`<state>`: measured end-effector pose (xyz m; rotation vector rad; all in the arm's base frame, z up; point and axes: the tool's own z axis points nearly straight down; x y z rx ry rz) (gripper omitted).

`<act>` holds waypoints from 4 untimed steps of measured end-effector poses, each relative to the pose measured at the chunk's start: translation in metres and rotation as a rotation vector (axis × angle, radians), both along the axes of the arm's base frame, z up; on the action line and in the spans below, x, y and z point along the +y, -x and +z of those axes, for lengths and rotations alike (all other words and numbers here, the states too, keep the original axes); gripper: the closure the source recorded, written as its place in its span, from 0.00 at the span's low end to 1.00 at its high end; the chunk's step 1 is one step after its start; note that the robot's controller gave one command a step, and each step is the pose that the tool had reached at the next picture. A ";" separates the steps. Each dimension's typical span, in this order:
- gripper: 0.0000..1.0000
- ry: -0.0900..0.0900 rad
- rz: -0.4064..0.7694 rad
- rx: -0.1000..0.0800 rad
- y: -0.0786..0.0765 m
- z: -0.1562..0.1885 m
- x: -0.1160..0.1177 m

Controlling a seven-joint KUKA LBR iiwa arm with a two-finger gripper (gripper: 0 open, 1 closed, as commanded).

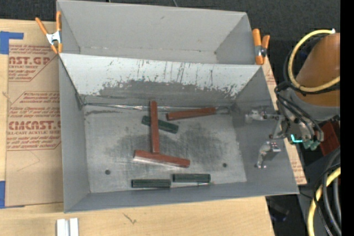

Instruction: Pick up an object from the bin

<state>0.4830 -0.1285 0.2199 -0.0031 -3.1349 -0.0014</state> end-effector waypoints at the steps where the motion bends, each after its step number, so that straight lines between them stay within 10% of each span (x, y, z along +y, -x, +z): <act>1: 0.00 0.001 0.002 -0.008 -0.002 0.004 0.001; 3: 0.00 -0.003 0.028 -0.004 -0.019 -0.104 0.074; 4: 0.00 0.001 0.000 -0.008 -0.008 -0.142 0.069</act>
Offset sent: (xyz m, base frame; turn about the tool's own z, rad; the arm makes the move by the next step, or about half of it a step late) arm 0.0000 0.0802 -0.1292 -0.0977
